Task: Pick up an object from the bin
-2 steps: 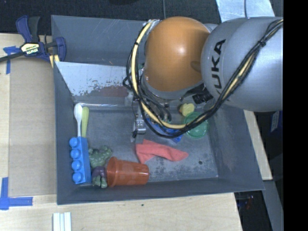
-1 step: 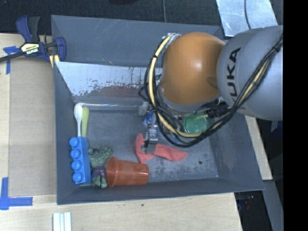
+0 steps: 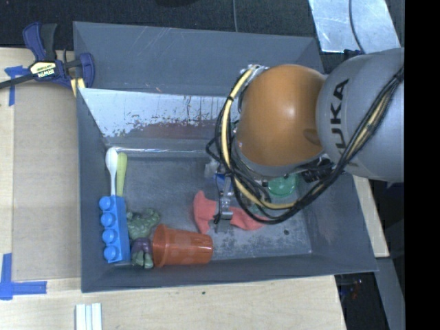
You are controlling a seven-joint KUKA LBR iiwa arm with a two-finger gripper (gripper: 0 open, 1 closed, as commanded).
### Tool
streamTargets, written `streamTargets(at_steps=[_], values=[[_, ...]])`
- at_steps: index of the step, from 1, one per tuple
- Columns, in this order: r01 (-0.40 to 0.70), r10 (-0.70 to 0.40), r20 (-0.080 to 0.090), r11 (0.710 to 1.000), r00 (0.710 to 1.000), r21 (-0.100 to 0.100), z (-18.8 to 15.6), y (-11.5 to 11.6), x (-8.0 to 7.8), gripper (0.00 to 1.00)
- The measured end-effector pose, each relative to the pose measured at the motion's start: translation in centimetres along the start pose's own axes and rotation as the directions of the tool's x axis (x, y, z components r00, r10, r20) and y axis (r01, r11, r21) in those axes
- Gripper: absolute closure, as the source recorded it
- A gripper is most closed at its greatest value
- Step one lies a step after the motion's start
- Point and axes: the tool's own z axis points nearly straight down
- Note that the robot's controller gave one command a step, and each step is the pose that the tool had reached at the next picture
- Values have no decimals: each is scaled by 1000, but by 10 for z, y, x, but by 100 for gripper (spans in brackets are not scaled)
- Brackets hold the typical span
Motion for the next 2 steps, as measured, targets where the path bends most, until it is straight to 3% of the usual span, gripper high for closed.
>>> streamTargets(at_steps=[1, 2], values=[[-21, 21, -1, 1000, 1000, -1, 34, -43, 7, 0], [132, -132, 5, 991, 991, -5, 63, -41, -9, 0]])
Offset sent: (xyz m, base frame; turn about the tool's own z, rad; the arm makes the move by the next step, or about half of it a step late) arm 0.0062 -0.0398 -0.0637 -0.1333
